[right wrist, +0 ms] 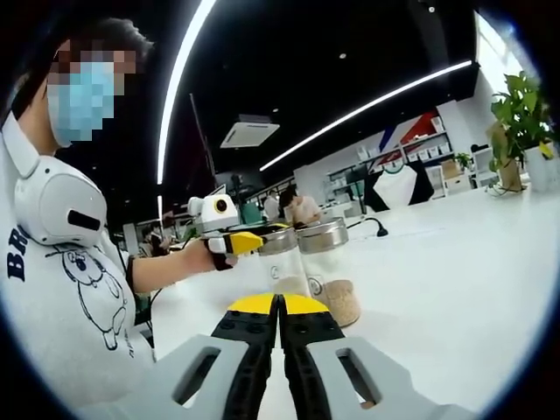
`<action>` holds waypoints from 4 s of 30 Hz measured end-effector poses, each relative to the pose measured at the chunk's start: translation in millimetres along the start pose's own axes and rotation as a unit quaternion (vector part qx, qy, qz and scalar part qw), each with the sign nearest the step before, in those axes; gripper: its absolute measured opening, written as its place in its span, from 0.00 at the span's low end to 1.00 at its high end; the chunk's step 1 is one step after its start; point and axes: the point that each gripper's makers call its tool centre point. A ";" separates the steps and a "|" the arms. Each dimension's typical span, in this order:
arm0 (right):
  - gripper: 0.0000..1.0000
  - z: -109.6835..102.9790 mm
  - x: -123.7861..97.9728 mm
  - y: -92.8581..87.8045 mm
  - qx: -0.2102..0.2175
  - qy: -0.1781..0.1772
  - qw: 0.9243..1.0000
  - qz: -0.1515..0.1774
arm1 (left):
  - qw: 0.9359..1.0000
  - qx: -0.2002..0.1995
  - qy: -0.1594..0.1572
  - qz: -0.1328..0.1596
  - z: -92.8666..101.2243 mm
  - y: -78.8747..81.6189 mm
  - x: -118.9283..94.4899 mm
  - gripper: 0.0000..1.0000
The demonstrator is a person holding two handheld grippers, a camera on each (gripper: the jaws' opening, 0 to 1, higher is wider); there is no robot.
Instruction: Rotate the seasoning bottle until the label or dispensing opening points toward the visible target arrow and the bottle remains upright within the marked orientation range
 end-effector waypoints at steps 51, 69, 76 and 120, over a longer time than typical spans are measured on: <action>0.00 -7.4 1.4 -2.3 0.004 0.017 1.000 -0.007 | 0.996 -0.030 -0.083 0.030 -0.2 22.5 -18.7 0.48; 0.00 -4.5 -2.1 -1.1 0.013 0.017 1.000 -0.001 | 0.991 -0.009 -0.133 -0.002 1.6 11.4 -4.3 0.42; 0.00 -5.6 0.4 -1.2 0.010 0.024 1.000 -0.004 | 0.992 0.003 -0.129 -0.014 -2.6 8.5 -1.4 0.46; 0.00 0.0 3.4 -1.6 0.015 0.012 1.000 0.004 | 0.997 -0.022 -0.058 -0.039 4.7 -6.2 8.0 0.40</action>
Point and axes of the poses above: the point that each gripper's makers call its tool centre point, and the gripper's own axes: x roughly forward along the fingers, z roughly to its right, y roughly out of its top, and after that the axes turned 1 degree about -x, right-handed
